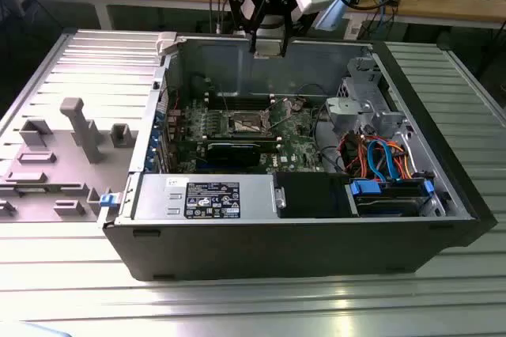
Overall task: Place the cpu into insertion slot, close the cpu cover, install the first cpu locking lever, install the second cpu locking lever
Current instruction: 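Place the cpu into insertion slot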
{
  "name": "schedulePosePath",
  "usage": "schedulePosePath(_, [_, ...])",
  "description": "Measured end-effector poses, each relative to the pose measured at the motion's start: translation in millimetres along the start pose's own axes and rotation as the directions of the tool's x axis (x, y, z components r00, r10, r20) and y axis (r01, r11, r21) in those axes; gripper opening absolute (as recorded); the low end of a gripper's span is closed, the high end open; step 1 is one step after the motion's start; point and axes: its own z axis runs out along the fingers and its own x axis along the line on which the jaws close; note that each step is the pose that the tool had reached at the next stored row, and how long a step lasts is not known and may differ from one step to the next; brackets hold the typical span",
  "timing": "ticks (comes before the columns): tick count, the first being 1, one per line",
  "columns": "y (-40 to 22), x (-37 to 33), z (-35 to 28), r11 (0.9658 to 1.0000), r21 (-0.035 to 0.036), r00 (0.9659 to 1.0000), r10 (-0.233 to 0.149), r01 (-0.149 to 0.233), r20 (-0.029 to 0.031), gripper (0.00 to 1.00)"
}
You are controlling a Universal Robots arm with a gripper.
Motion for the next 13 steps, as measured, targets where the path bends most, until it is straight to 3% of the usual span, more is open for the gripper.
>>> schedulePosePath(13, [-1.7, 1.7, 0.9, 1.0, 0.0001, 1.0, 0.0, 0.0, -0.0001, 0.55])
